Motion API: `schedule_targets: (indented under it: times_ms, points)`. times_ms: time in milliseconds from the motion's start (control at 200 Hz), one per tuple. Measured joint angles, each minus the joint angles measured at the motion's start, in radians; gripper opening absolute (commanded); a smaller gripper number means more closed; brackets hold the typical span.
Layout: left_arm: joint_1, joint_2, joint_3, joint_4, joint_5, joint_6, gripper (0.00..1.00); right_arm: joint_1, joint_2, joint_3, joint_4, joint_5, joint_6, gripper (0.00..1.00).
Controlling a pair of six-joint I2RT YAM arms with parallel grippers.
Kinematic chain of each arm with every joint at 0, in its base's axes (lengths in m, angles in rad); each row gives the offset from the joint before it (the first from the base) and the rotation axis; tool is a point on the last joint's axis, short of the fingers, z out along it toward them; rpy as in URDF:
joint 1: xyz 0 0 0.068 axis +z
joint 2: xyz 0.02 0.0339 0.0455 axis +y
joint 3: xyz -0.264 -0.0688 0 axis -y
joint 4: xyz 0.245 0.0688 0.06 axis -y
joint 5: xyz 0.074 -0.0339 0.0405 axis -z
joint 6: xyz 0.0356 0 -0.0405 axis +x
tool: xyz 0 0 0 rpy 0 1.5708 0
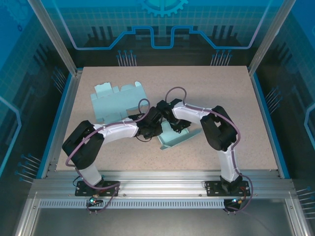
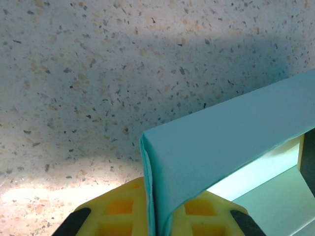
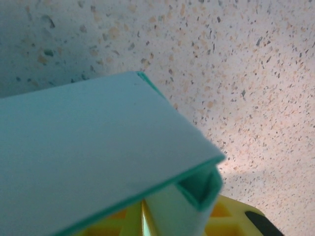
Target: Fold the paper box
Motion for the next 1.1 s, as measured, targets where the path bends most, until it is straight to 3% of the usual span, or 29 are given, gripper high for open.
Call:
schedule_targets:
  times_ms: [205,335,410,555,695,875,1096]
  points:
    - [0.028,0.005,-0.007,0.013,0.038,-0.018,0.0,0.008,0.045,0.05,-0.038,0.008,0.005,0.21]
    - [0.03,0.005,-0.008,0.016,0.044,-0.021,0.0,0.015,0.05,0.05,-0.04,0.014,0.006,0.05]
    - [0.033,0.007,-0.008,0.018,0.045,-0.022,0.0,0.018,0.052,0.053,-0.045,0.012,0.009,0.02]
    - [0.04,0.014,-0.008,0.022,0.054,-0.023,0.01,0.028,0.063,0.06,-0.055,0.031,0.011,0.08]
    - [0.038,0.017,-0.008,0.02,0.046,-0.029,0.01,0.031,0.047,0.042,-0.039,0.038,0.011,0.23]
    - [0.018,0.027,0.002,0.007,0.032,-0.044,0.0,0.031,-0.004,-0.03,0.009,0.028,0.0,0.33]
    - [0.013,0.056,0.087,-0.091,-0.007,0.009,0.0,0.035,-0.075,-0.098,0.027,0.013,-0.027,0.47]
